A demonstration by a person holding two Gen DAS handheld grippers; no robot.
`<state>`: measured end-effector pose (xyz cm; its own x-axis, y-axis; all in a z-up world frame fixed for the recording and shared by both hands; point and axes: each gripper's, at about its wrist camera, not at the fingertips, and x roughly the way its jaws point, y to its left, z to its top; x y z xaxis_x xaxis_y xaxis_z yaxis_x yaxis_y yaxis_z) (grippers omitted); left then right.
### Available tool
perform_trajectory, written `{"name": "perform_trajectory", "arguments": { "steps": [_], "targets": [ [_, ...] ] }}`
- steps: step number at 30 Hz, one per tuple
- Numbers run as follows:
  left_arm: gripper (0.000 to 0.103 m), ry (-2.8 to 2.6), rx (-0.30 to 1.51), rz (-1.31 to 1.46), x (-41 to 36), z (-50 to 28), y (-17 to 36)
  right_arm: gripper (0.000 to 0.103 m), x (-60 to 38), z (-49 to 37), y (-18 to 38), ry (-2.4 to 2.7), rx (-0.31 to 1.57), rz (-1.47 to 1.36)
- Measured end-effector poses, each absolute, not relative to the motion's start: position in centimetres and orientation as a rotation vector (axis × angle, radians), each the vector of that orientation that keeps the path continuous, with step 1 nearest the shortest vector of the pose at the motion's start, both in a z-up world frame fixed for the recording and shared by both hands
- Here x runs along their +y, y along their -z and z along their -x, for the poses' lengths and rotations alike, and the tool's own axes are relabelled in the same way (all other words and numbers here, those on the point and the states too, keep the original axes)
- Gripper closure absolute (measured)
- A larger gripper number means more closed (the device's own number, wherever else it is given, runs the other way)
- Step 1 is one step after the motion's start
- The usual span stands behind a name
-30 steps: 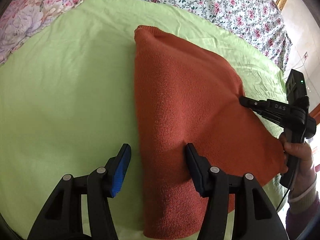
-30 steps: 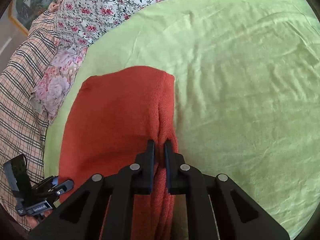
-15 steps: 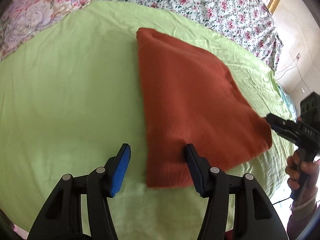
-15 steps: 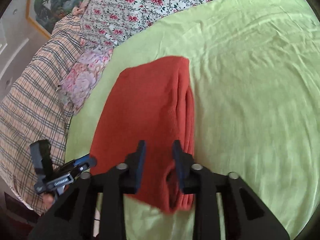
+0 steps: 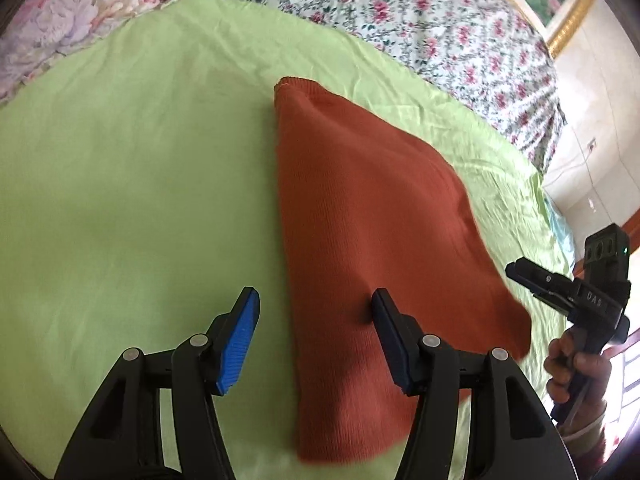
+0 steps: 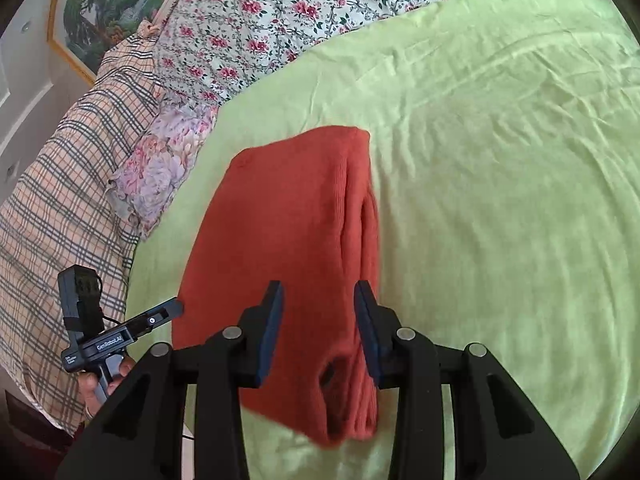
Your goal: Fold small clothes
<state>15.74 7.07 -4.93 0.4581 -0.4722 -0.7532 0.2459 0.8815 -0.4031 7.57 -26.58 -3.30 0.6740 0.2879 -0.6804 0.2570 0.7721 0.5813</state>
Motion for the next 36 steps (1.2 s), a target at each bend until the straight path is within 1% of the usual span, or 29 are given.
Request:
{"name": "perform_trajectory", "arguments": {
  "steps": [5, 6, 9, 12, 14, 15, 16, 17, 19, 25, 26, 27, 30, 31, 35, 36],
  "targets": [
    [0.039, 0.473, 1.040, 0.345, 7.2, -20.8, 5.3, 0.065, -27.7, -11.1, 4.0, -0.022, 0.864, -0.711],
    [0.037, 0.480, 1.044, 0.358, 7.1, -21.9, 5.3, 0.064, -27.9, -11.9, 4.2, -0.023, 0.866, -0.714],
    [0.036, 0.494, 1.068, 0.392, 6.8, -26.0, 5.6, 0.061, -28.7, -13.8, 4.8, -0.015, 0.871, -0.724],
    [0.036, 0.490, 1.087, 0.414, 6.4, -29.6, 6.0, 0.060, -29.7, -15.7, 5.8, -0.013, 0.873, -0.754],
    [0.039, 0.484, 1.084, 0.419, 6.5, -31.8, 6.3, 0.060, -30.1, -16.5, 6.2, -0.010, 0.874, -0.769],
    [0.047, 0.478, 1.080, 0.419, 6.5, -32.5, 6.4, 0.060, -30.2, -16.8, 6.5, -0.015, 0.873, -0.775],
    [0.072, 0.469, 1.068, 0.410, 6.3, -33.4, 6.5, 0.060, -30.4, -17.0, 6.7, -0.020, 0.872, -0.781],
    [0.089, 0.473, 1.061, 0.404, 6.1, -34.0, 6.5, 0.060, -30.5, -17.1, 6.9, -0.022, 0.872, -0.787],
    [0.095, 0.464, 1.048, 0.392, 5.7, -34.9, 6.5, 0.060, -30.7, -17.2, 7.2, -0.033, 0.866, -0.804],
    [0.099, 0.420, 0.961, 0.304, 4.2, -34.8, 5.1, 0.061, -30.9, -17.2, 7.4, -0.039, 0.858, -0.802],
    [0.099, 0.413, 0.949, 0.287, 4.1, -34.5, 4.9, 0.081, -30.7, -17.3, 7.3, -0.031, 0.860, -0.785],
    [0.100, 0.407, 0.930, 0.270, 3.9, -34.1, 4.6, 0.092, -30.5, -17.3, 6.8, 0.000, 0.858, -0.756],
    [0.100, 0.382, 0.893, 0.215, 3.3, -33.5, 4.2, 0.092, -30.5, -16.0, 4.2, -0.010, 0.763, -0.732],
    [0.099, 0.361, 0.898, 0.184, 2.9, -33.6, 4.3, 0.092, -30.4, -15.8, 4.0, 0.009, 0.767, -0.711],
    [0.096, 0.312, 0.924, 0.099, 1.9, -33.8, 4.8, 0.092, -30.2, -17.1, 6.8, 0.052, 0.881, -0.678],
    [0.093, 0.311, 0.923, 0.092, 2.0, -33.5, 4.5, 0.090, -30.3, -17.3, 7.9, 0.040, 0.908, -0.702]
  ]
}}
